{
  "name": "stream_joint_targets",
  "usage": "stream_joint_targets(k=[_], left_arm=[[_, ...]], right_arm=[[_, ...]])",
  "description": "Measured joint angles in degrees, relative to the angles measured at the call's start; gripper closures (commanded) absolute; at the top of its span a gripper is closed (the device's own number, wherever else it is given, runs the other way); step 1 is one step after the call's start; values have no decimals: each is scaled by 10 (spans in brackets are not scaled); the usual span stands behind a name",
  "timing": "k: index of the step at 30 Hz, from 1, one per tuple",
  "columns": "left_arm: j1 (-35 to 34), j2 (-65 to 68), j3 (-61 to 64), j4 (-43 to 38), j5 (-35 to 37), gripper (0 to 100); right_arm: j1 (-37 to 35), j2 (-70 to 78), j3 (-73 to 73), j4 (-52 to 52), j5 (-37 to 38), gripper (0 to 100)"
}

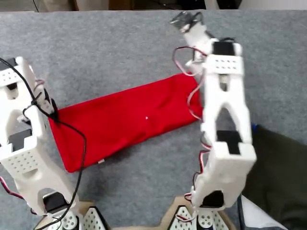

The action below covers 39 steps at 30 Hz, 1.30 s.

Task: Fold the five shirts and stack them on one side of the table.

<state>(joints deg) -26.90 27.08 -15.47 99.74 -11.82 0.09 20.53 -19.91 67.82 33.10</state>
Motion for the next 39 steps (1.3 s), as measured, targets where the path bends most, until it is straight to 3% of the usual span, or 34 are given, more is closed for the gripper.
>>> stream_joint_targets(k=[8, 21, 33, 39], left_arm=[[-17, -9, 75, -37, -32, 842], [-17, -129, 179, -57, -53, 765], [-18, -147, 370, -299, 39, 773], [-16, -158, 389, -317, 47, 929]], right_arm=[[91, -35, 55, -84, 10, 991], [98, -33, 55, -91, 11, 991], [98, -33, 55, -91, 11, 991], [98, -33, 55, -91, 11, 991]])
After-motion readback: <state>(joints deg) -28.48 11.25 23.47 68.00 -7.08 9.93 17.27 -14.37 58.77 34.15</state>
